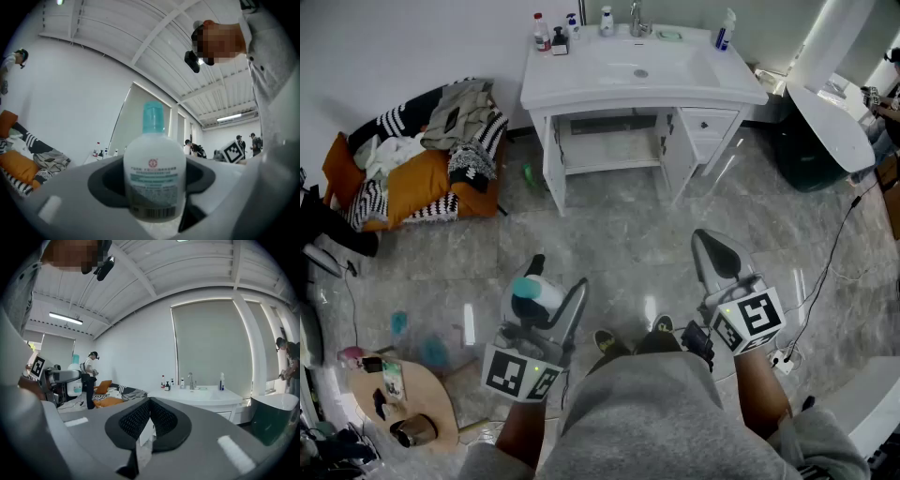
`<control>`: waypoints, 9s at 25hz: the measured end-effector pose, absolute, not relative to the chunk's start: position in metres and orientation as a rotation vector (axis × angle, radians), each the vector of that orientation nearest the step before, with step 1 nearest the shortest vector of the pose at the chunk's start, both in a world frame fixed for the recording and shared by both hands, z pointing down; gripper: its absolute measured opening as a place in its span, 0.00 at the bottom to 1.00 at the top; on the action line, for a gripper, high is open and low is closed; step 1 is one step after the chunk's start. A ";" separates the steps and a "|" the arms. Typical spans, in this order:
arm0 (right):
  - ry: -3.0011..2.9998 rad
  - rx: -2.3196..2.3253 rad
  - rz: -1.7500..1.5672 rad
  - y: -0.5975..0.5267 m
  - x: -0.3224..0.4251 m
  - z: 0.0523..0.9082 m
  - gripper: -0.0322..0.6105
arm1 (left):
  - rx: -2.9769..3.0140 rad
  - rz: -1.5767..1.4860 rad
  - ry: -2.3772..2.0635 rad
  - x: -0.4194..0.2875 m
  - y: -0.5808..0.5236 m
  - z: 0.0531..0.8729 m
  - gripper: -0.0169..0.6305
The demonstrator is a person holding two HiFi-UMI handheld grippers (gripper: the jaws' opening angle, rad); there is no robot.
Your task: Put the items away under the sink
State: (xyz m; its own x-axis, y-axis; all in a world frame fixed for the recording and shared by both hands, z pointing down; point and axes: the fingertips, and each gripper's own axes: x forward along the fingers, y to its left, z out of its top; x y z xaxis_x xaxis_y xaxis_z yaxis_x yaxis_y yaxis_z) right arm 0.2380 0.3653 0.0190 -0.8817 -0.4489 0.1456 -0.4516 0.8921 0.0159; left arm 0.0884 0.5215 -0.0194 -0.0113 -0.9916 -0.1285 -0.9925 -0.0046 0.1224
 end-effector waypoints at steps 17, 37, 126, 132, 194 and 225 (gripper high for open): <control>-2.904 0.877 0.121 0.357 0.251 0.018 0.04 | -2.314 0.284 2.154 0.078 0.514 -0.014 0.50; -2.886 0.840 0.021 0.223 0.175 0.018 0.04 | -2.417 0.199 2.098 0.001 0.379 -0.005 0.50; -2.741 0.928 0.060 -0.045 0.001 0.060 0.05 | -2.833 0.227 1.759 -0.111 0.019 0.036 0.49; -2.692 0.914 0.161 -0.055 0.014 0.095 0.05 | -2.886 0.165 1.733 -0.091 -0.005 0.068 0.49; -2.731 1.056 -0.078 -0.180 -0.043 0.652 0.05 | -2.701 -0.230 1.787 -0.076 -0.327 0.756 0.49; -2.920 1.210 0.090 -0.198 -0.039 0.622 0.05 | -2.408 -0.008 1.855 -0.124 -0.215 0.618 0.64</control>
